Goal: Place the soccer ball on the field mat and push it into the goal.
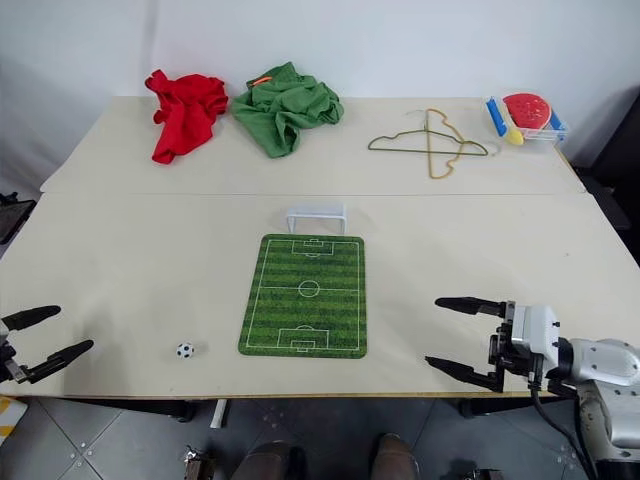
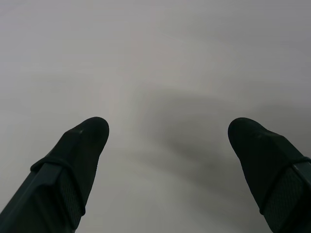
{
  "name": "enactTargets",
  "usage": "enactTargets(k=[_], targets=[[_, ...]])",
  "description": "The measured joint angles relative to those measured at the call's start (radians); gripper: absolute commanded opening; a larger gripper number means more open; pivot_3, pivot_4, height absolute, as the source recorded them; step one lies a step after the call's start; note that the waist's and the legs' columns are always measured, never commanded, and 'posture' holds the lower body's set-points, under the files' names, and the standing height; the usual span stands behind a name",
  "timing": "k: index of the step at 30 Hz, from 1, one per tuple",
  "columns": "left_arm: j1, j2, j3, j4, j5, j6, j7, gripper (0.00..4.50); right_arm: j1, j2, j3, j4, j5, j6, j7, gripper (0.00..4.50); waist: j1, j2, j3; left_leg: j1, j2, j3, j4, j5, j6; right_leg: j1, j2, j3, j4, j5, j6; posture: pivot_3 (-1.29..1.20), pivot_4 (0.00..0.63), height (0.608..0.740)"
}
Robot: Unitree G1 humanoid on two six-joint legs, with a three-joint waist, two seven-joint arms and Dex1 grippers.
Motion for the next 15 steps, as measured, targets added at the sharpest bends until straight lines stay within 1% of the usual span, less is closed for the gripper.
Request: enactTargets(k=[3, 7, 11, 15], targets=[[0.000, -0.001, 0.000, -0.009, -0.008, 0.008, -0.020, 4.48, -0.016, 0.011, 0.002, -0.003, 0.008, 0.019, -0.020, 4.50, 0.000, 0.000, 0.000, 0.000, 0.000, 0.000, 0.000, 0.000, 0.000, 0.000, 0.000, 0.000, 0.000, 0.000, 0.000, 0.00, 0.150, 0.740], [-0.014, -0.021, -0.003, -0.093, -0.067, 0.074, -0.084, 4.48, -0.034, 0.046, 0.035, -0.071, 0.094, 0.086, -0.017, 4.50, 0.001, 0.000, 0.000, 0.000, 0.000, 0.000, 0.001, 0.000, 0.000, 0.000, 0.000, 0.000, 0.001, 0.000, 0.000, 0.00, 0.150, 0.740], [-0.021, -0.021, -0.037, -0.225, -0.107, 0.078, -0.203, 4.48, -0.068, 0.109, 0.063, -0.177, 0.225, 0.114, 0.033, 4.50, 0.000, 0.000, 0.000, 0.000, 0.000, 0.000, 0.001, 0.000, 0.000, 0.000, 0.000, 0.000, 0.001, 0.000, 0.000, 0.00, 0.150, 0.740], [-0.014, -0.035, -0.070, -0.307, -0.116, 0.077, -0.268, 4.48, -0.057, 0.144, 0.098, -0.242, 0.277, 0.127, 0.077, 4.50, 0.000, 0.000, 0.000, 0.000, 0.000, 0.000, 0.001, 0.000, 0.000, 0.000, 0.000, 0.000, 0.001, 0.000, 0.000, 0.00, 0.150, 0.740]])
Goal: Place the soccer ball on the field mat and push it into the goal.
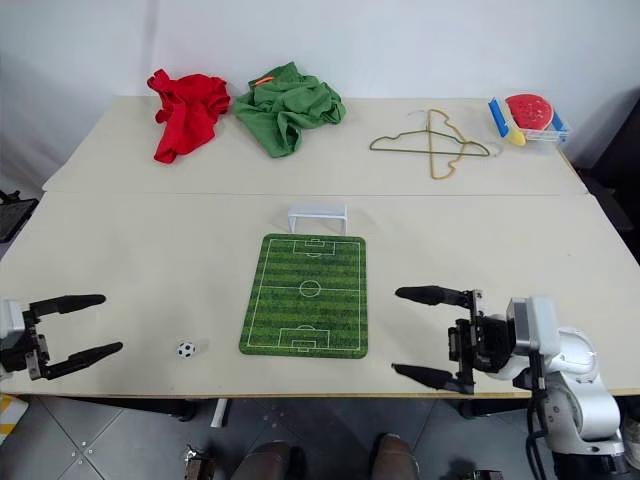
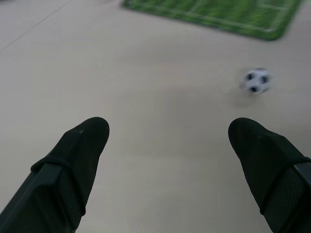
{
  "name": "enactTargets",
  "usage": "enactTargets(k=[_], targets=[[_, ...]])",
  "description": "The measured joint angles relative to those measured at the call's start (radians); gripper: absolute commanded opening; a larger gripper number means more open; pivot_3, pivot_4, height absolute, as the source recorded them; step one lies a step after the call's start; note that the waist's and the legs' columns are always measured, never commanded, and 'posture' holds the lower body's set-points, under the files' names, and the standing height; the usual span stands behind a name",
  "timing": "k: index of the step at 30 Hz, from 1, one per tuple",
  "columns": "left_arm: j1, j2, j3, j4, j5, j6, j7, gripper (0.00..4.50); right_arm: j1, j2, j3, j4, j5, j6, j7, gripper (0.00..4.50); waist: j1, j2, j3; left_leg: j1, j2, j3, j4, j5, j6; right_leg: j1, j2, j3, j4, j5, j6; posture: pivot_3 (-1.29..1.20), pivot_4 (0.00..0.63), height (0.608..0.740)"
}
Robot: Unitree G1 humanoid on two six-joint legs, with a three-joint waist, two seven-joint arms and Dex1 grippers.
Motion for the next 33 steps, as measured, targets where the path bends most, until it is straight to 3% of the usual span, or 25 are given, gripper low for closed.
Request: enactTargets(k=[5, 16, 20, 29, 33], targets=[[0.004, -0.059, -0.076, -0.058, 0.012, -0.009, -0.023, 4.48, 0.018, 0.050, 0.034, -0.001, -0.004, -0.073, 0.081, 4.50, 0.000, 0.000, 0.000, 0.000, 0.000, 0.000, 0.000, 0.000, 0.000, 0.000, 0.000, 0.000, 0.000, 0.000, 0.000, 0.00, 0.150, 0.740], [-0.018, -0.172, -0.258, -0.202, 0.051, 0.047, 0.029, 4.48, 0.020, 0.014, 0.053, 0.063, -0.052, -0.103, 0.084, 4.50, 0.000, -0.001, -0.001, 0.000, 0.000, 0.000, 0.001, 0.000, 0.000, 0.000, 0.000, 0.000, 0.001, 0.000, 0.000, 0.00, 0.150, 0.740], [-0.031, -0.176, -0.276, -0.198, 0.066, 0.048, 0.039, 3.70, 0.033, 0.013, 0.049, 0.063, -0.057, -0.103, 0.081, 4.50, 0.001, -0.001, -0.001, 0.000, 0.000, 0.000, 0.002, 0.000, 0.000, 0.000, 0.000, 0.001, 0.001, 0.000, 0.000, 0.00, 0.150, 0.740], [-0.076, -0.175, -0.292, -0.129, 0.104, 0.050, 0.057, 0.95, 0.063, 0.013, 0.033, 0.060, -0.064, -0.115, 0.076, 4.50, 0.002, -0.001, -0.001, 0.000, 0.000, 0.000, 0.002, 0.000, 0.000, 0.000, 0.000, 0.001, 0.001, 0.000, 0.000, 0.00, 0.150, 0.740], [-0.088, -0.175, -0.293, -0.120, 0.102, 0.056, 0.046, 0.86, 0.073, -0.004, -0.017, 0.090, -0.068, -0.141, 0.084, 4.50, 0.002, -0.001, -0.001, 0.000, 0.000, 0.000, 0.002, 0.000, 0.000, 0.001, 0.000, 0.001, 0.001, 0.000, 0.000, 0.00, 0.150, 0.740]])
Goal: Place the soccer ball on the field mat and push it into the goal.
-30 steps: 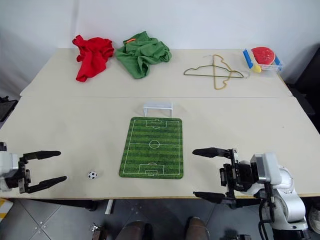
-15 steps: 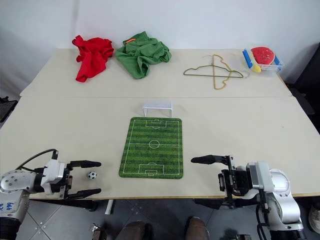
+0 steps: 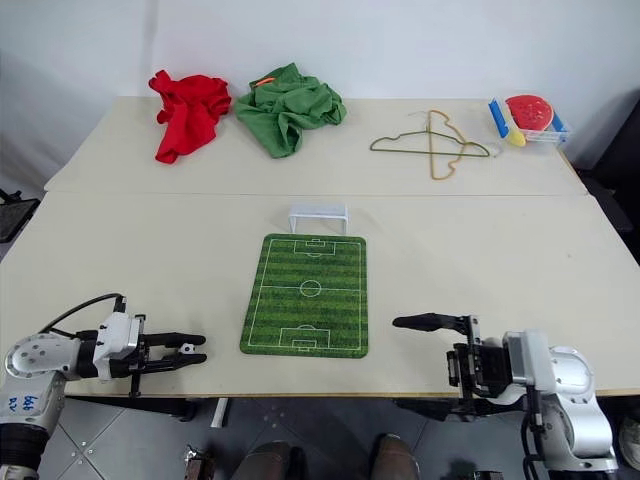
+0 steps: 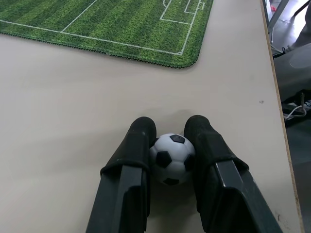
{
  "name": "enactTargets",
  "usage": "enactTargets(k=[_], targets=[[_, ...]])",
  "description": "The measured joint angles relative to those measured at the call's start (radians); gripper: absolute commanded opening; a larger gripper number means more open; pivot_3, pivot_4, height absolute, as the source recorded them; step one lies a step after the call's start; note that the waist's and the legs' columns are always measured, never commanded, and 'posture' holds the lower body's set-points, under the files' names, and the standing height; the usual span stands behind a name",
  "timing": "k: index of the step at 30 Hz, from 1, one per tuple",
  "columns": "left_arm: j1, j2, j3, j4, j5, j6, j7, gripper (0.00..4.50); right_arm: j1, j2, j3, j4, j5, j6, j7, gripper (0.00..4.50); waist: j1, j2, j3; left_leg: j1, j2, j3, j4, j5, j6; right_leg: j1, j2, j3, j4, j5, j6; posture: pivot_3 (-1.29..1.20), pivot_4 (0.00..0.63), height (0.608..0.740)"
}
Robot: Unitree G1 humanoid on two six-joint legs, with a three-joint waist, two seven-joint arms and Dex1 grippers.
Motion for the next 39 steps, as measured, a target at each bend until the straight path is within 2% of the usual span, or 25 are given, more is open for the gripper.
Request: enactTargets(k=[3, 9, 13, 15, 17, 20, 26, 34, 36, 39], targets=[[-0.031, 0.000, -0.007, -0.039, -0.023, 0.073, -0.002, 0.86, 0.010, -0.034, -0.045, 0.036, 0.003, -0.014, 0.007, 4.50, 0.005, 0.000, 0.000, -0.001, 0.000, -0.001, 0.002, 0.000, 0.000, 0.000, 0.000, 0.000, 0.001, 0.000, 0.000, 0.00, 0.150, 0.740], [-0.224, 0.032, -0.108, -0.344, -0.091, 0.429, 0.056, 0.86, 0.061, -0.134, -0.129, 0.100, 0.035, -0.044, 0.013, 4.50, 0.023, 0.000, 0.000, -0.002, 0.000, -0.001, 0.009, -0.002, 0.001, 0.002, 0.000, 0.000, 0.002, 0.000, 0.001, 0.00, 0.150, 0.740], [-0.329, -0.062, -0.255, -0.427, -0.068, 0.540, 0.093, 0.86, 0.094, -0.160, -0.142, 0.158, 0.044, -0.081, 0.015, 4.50, 0.024, 0.000, 0.000, -0.002, -0.001, -0.001, 0.011, -0.002, 0.002, 0.003, 0.000, 0.000, 0.002, 0.001, 0.001, 0.00, 0.150, 0.740], [-0.373, -0.143, -0.359, -0.423, -0.005, 0.567, 0.129, 0.86, 0.113, -0.160, -0.149, 0.190, 0.044, -0.117, 0.018, 4.50, 0.025, 0.000, 0.000, -0.001, -0.001, -0.001, 0.012, -0.002, 0.002, 0.005, 0.000, 0.000, 0.001, 0.001, 0.002, 0.00, 0.150, 0.740], [-0.383, -0.210, -0.437, -0.395, 0.052, 0.570, 0.169, 0.86, 0.125, -0.158, -0.148, 0.210, 0.041, -0.144, 0.019, 4.50, 0.022, 0.000, 0.000, -0.001, -0.001, -0.001, 0.012, -0.002, 0.003, 0.005, 0.000, 0.000, 0.001, 0.001, 0.003, 0.00, 0.150, 0.740], [-0.398, -0.243, -0.490, -0.311, 0.138, 0.530, 0.212, 0.86, 0.151, -0.155, -0.156, 0.232, 0.033, -0.170, 0.021, 4.50, 0.017, 0.000, 0.000, -0.001, 0.000, -0.001, 0.012, -0.002, 0.003, 0.005, 0.001, 0.001, 0.000, 0.001, 0.002, 0.00, 0.150, 0.740], [-0.424, -0.247, -0.502, -0.194, 0.209, 0.416, 0.213, 0.86, 0.172, -0.136, -0.166, 0.231, 0.030, -0.187, 0.022, 4.50, 0.025, 0.000, 0.000, -0.001, 0.000, -0.001, 0.013, -0.003, 0.003, 0.007, 0.000, 0.001, -0.002, 0.003, 0.003, 0.00, 0.150, 0.740], [-0.418, -0.271, -0.502, -0.158, 0.229, 0.329, 0.205, 0.86, 0.251, -0.136, -0.157, 0.312, 0.047, -0.300, 0.023, 4.50, 0.028, 0.000, 0.000, 0.002, 0.000, -0.003, 0.013, -0.004, 0.004, 0.012, 0.000, -0.001, -0.005, 0.003, 0.003, 0.00, 0.150, 0.740], [-0.417, -0.278, -0.501, -0.155, 0.231, 0.328, 0.209, 1.61, 0.259, -0.136, -0.145, 0.337, 0.055, -0.330, 0.024, 4.50, 0.026, 0.000, 0.000, 0.003, -0.001, -0.003, 0.013, -0.004, 0.005, 0.014, 0.000, -0.001, -0.005, 0.003, 0.004, 0.00, 0.150, 0.740], [-0.414, -0.287, -0.501, -0.155, 0.233, 0.330, 0.211, 2.43, 0.262, -0.136, -0.117, 0.351, 0.060, -0.362, 0.024, 4.50, 0.025, 0.001, 0.000, 0.004, -0.001, -0.003, 0.014, -0.004, 0.005, 0.014, 0.000, -0.001, -0.005, 0.004, 0.004, 0.00, 0.150, 0.740]])
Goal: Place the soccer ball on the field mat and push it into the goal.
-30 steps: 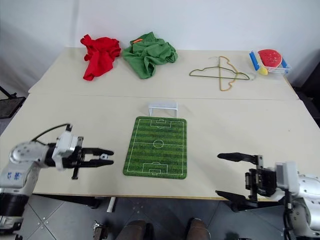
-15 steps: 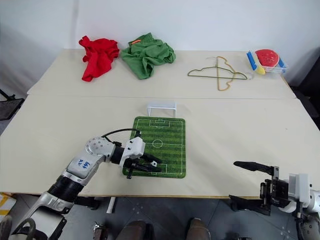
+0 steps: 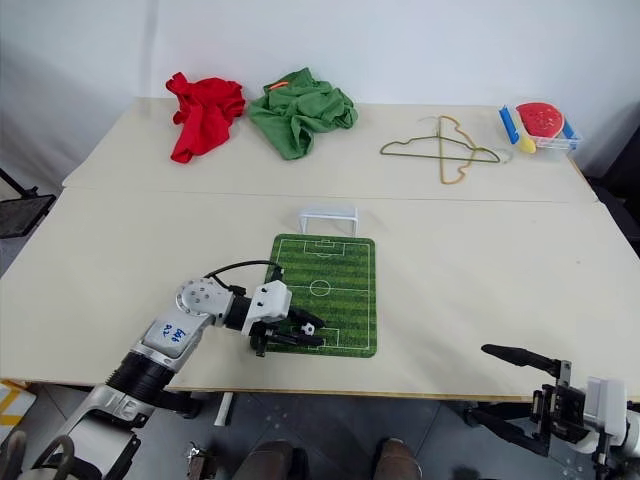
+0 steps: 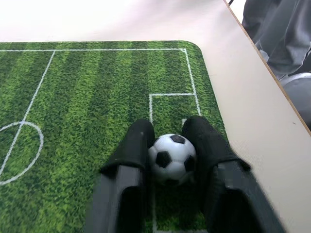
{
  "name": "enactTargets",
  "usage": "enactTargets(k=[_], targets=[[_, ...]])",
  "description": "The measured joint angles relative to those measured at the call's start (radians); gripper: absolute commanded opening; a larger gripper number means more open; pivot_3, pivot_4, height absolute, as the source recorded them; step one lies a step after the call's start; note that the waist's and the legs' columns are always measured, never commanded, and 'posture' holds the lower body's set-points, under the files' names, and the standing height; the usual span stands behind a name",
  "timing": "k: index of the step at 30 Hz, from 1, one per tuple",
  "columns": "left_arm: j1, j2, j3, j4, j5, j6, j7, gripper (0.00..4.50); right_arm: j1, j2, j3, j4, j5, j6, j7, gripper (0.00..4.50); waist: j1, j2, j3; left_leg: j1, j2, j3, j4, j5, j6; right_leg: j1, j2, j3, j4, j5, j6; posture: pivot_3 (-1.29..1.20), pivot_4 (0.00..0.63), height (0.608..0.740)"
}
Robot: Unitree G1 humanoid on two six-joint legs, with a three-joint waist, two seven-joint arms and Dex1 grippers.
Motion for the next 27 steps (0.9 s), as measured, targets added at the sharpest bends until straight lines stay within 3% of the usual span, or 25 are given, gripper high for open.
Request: enactTargets(k=[5, 15, 20, 24, 27], targets=[[0.002, -0.015, 0.000, 0.003, 0.005, -0.030, 0.005, 3.95, -0.002, 0.000, 0.020, 0.002, 0.008, -0.021, 0.000, 4.50, 0.001, 0.000, 0.000, 0.000, 0.000, 0.000, 0.000, 0.000, 0.000, 0.000, 0.000, 0.000, 0.000, 0.000, 0.000, 0.00, 0.150, 0.740], [0.007, -0.032, 0.034, -0.003, -0.030, -0.042, -0.005, 3.95, -0.022, 0.002, 0.035, -0.002, 0.007, -0.012, 0.000, 4.50, 0.000, 0.000, 0.000, 0.000, 0.000, -0.001, 0.000, 0.000, 0.000, 0.000, 0.000, -0.001, 0.000, 0.000, 0.000, 0.00, 0.150, 0.740], [0.011, -0.028, 0.158, -0.073, -0.181, -0.013, -0.036, 3.95, -0.028, 0.011, 0.038, -0.010, 0.004, 0.011, 0.000, 4.50, 0.000, 0.000, 0.000, -0.001, 0.000, -0.001, 0.000, 0.000, 0.000, 0.000, 0.000, -0.001, 0.000, 0.000, 0.000, 0.00, 0.150, 0.740], [0.048, 0.091, 0.280, -0.160, -0.294, 0.011, -0.098, 3.95, -0.031, 0.014, 0.040, -0.009, 0.005, 0.013, 0.000, 4.50, -0.007, 0.002, 0.000, 0.000, 0.001, -0.001, 0.000, -0.001, -0.001, 0.000, 0.000, -0.001, 0.000, 0.000, 0.000, 0.00, 0.150, 0.740], [0.109, 0.221, 0.376, -0.166, -0.319, 0.011, -0.143, 3.32, -0.070, 0.023, 0.035, 0.006, 0.018, 0.017, 0.000, 4.50, -0.013, 0.003, 0.001, 0.000, 0.001, 0.000, 0.000, -0.001, -0.001, 0.000, 0.000, 0.000, 0.000, 0.000, 0.000, 0.00, 0.150, 0.740]])
